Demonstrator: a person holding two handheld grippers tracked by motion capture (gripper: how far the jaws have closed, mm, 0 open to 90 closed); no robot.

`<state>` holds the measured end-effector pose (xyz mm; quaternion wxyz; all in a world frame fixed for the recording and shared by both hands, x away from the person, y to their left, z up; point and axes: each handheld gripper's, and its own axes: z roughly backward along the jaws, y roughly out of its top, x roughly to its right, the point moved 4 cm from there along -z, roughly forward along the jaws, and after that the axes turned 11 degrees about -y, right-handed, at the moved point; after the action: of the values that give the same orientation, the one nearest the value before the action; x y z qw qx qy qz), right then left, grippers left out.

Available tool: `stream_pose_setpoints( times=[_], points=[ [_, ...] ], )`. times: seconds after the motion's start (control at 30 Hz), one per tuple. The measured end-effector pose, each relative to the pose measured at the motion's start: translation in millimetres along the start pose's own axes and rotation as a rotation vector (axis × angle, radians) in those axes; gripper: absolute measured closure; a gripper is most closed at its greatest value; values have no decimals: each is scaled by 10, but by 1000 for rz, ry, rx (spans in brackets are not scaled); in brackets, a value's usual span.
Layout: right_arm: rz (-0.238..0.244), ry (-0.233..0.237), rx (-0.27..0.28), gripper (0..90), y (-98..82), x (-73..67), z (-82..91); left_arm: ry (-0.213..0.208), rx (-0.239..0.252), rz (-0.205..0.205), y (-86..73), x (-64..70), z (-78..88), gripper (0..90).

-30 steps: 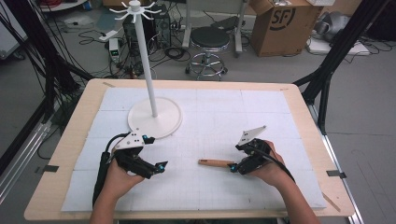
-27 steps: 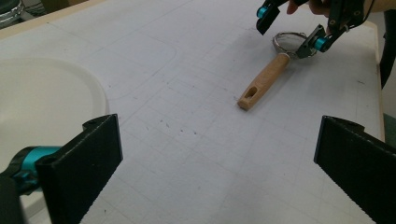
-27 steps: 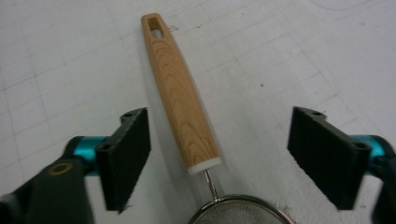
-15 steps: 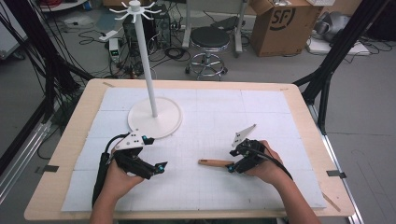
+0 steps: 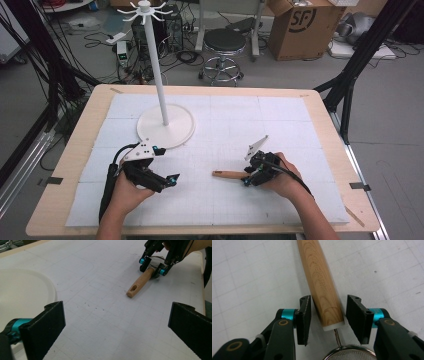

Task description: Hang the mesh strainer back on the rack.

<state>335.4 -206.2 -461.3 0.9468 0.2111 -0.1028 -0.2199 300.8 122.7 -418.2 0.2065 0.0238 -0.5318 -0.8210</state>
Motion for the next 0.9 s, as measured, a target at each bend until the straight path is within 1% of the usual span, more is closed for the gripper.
stream_pose_setpoints(
  times=[0.1,0.23,0.3,0.33,0.5,0.7,0.73,0.77,0.83,0.87,0.9],
  points=[
    [3,-14,-3,614,1,2,2,0,-1,-4,2,-1,-3,16],
    [16,-34,-9,629,6,-13,4,2,-7,-6,-1,-3,-6,16],
    [16,-36,-10,674,5,-16,8,0,-9,-6,-2,-2,-9,16],
    [16,-34,-12,678,5,-15,14,0,-10,-6,-2,-2,-11,16],
    [7,-33,-15,678,4,-19,16,1,-10,-5,-4,-3,-13,16],
    [11,-25,-7,646,10,-13,11,2,-11,-3,-5,-4,-13,16],
    [10,-17,-3,644,13,-16,7,2,-12,-3,-6,-4,-13,16],
    [13,-23,-11,645,21,-13,5,2,-6,2,-5,-1,-18,16],
    [21,-20,-25,646,35,-16,3,2,-11,-2,-7,-3,-15,16],
    [32,-23,-37,647,51,-18,-3,2,-10,-1,-6,-2,-16,16],
    [32,-23,-37,647,51,-18,-3,2,-11,-2,-7,-3,-15,16]
  ],
)
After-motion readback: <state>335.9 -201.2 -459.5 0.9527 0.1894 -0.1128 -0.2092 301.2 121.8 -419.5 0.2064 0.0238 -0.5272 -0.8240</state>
